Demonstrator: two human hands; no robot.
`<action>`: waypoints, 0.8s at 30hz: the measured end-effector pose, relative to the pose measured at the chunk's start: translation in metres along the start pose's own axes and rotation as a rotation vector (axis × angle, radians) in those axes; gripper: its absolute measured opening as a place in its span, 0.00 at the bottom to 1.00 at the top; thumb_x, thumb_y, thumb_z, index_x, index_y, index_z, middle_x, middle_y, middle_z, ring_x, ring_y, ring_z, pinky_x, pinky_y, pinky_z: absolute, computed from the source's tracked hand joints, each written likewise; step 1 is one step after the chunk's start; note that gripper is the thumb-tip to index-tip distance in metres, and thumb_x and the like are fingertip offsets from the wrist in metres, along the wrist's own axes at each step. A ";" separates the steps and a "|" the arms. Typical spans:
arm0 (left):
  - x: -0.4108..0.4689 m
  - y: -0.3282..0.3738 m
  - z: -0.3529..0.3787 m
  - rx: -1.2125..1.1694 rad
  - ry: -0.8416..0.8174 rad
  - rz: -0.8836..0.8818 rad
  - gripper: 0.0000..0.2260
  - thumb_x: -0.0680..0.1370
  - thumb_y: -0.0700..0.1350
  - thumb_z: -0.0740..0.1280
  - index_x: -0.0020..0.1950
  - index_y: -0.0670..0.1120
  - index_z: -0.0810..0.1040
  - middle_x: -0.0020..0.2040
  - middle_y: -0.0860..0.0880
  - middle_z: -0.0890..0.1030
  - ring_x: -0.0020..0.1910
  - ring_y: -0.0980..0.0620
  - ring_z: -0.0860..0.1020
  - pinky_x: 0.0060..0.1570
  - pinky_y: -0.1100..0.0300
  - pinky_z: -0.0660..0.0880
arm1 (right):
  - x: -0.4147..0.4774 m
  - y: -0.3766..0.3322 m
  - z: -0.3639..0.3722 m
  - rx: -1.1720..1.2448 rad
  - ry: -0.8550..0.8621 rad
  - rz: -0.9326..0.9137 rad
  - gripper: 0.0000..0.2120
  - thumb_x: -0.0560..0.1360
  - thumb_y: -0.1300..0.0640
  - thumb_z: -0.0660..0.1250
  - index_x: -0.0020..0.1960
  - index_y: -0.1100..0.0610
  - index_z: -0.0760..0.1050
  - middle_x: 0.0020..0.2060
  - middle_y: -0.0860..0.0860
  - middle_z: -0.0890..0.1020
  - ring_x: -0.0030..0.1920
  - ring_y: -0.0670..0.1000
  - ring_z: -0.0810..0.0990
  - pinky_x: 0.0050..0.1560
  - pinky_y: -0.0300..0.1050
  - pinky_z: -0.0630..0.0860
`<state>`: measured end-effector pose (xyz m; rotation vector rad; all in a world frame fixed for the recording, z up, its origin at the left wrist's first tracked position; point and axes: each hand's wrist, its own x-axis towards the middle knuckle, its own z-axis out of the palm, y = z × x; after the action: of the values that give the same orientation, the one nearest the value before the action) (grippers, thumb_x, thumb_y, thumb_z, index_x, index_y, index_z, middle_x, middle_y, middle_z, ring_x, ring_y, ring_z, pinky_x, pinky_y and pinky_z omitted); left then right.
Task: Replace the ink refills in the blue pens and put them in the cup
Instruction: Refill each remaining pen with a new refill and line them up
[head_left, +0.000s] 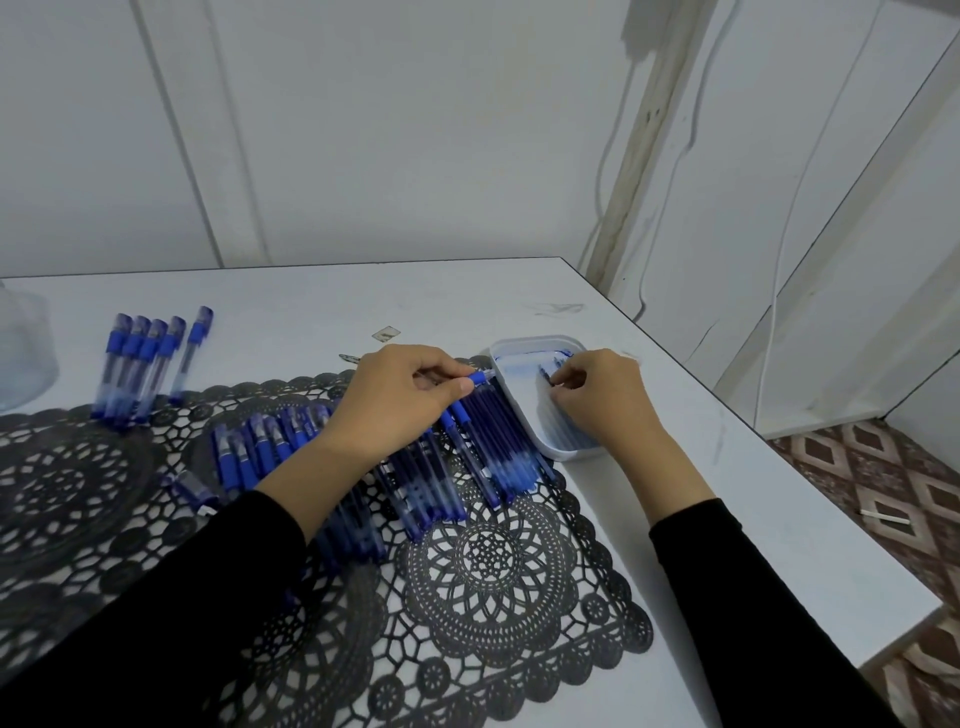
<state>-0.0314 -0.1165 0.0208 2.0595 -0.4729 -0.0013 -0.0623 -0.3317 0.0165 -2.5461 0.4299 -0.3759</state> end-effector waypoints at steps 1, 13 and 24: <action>0.000 0.000 0.000 -0.007 0.005 0.001 0.05 0.76 0.45 0.73 0.51 0.51 0.86 0.32 0.60 0.78 0.28 0.68 0.74 0.32 0.77 0.67 | 0.000 -0.001 -0.001 0.048 0.012 0.024 0.10 0.72 0.66 0.65 0.46 0.57 0.84 0.41 0.52 0.83 0.47 0.52 0.80 0.48 0.40 0.74; -0.036 -0.020 -0.048 -0.123 0.208 0.064 0.04 0.76 0.46 0.73 0.49 0.56 0.85 0.30 0.52 0.80 0.28 0.51 0.71 0.32 0.61 0.70 | -0.020 -0.061 -0.006 1.153 -0.157 0.136 0.07 0.76 0.65 0.68 0.53 0.60 0.82 0.46 0.48 0.84 0.37 0.44 0.71 0.36 0.38 0.66; -0.112 -0.057 -0.121 0.013 0.425 0.213 0.08 0.74 0.45 0.73 0.52 0.52 0.84 0.39 0.54 0.85 0.37 0.55 0.82 0.39 0.66 0.78 | -0.066 -0.145 0.019 1.357 -0.261 0.061 0.04 0.77 0.64 0.68 0.48 0.57 0.79 0.41 0.49 0.81 0.35 0.43 0.73 0.34 0.38 0.68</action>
<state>-0.0924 0.0471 0.0142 1.9417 -0.4216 0.5556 -0.0831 -0.1806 0.0678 -1.2218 0.0648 -0.1833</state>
